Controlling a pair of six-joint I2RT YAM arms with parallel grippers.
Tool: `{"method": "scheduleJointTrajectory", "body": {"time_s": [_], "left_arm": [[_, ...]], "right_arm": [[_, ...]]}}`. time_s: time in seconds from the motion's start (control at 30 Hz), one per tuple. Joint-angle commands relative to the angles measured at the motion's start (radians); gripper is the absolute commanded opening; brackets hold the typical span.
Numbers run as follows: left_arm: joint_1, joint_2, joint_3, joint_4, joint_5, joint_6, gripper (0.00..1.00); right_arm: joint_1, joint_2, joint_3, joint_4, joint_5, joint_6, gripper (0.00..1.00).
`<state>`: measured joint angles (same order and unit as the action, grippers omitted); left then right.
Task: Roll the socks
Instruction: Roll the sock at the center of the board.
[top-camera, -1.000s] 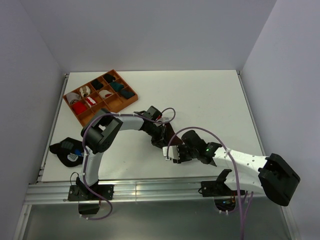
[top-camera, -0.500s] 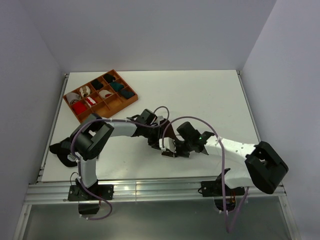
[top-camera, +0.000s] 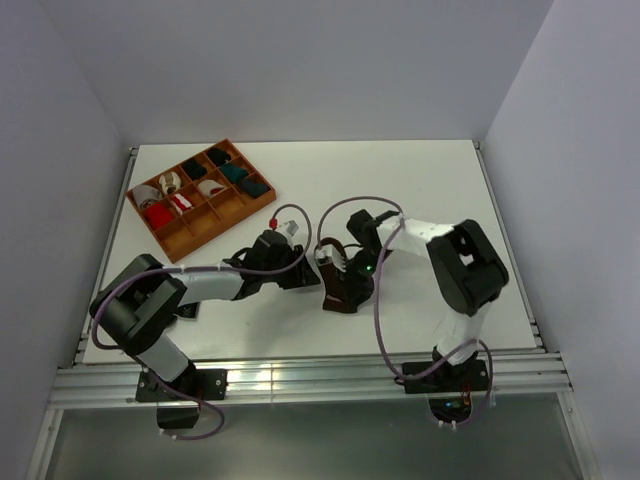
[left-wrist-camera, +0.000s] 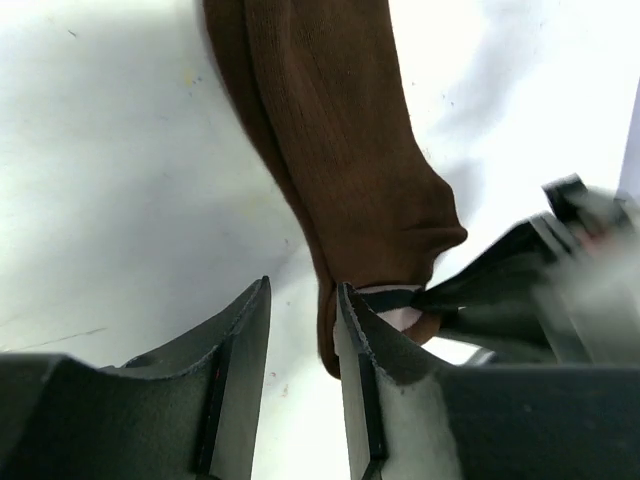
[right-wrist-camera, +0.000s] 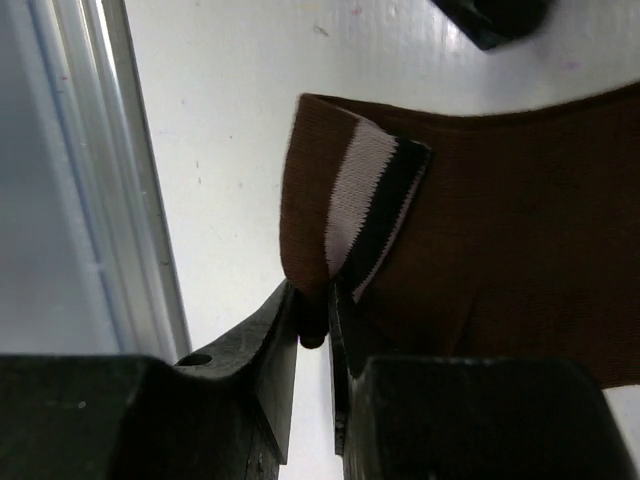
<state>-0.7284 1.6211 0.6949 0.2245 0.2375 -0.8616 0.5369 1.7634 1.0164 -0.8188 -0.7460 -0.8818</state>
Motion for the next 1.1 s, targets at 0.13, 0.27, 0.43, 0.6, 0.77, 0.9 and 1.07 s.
{"method": "scheduleJointTrajectory", "body": {"time_s": [0.13,0.27,0.43,0.6,0.77,0.9,1.07], "left_arm": [[-0.091,-0.086,-0.052,0.2,-0.187,0.144,0.38],[-0.123,-0.093,-0.081,0.304,-0.188,0.186,0.4],[-0.154,-0.055,-0.072,0.368,-0.152,0.277,0.41],[-0.16,-0.056,-0.069,0.358,-0.17,0.328,0.48],[-0.169,-0.033,-0.058,0.328,-0.158,0.381,0.49],[-0.18,-0.014,-0.098,0.404,-0.115,0.397,0.5],[-0.184,0.023,-0.114,0.461,-0.069,0.429,0.51]], "right_arm": [[-0.101,0.308,0.281,-0.367,-0.095,-0.06,0.22],[-0.13,0.387,0.359,-0.418,-0.101,-0.028,0.22],[-0.146,0.435,0.401,-0.43,-0.098,0.01,0.22],[-0.158,0.476,0.438,-0.467,-0.104,0.007,0.22],[-0.163,0.493,0.442,-0.441,-0.093,0.05,0.22],[-0.164,0.498,0.448,-0.427,-0.082,0.093,0.22],[-0.164,0.507,0.455,-0.411,-0.081,0.129,0.22]]}}
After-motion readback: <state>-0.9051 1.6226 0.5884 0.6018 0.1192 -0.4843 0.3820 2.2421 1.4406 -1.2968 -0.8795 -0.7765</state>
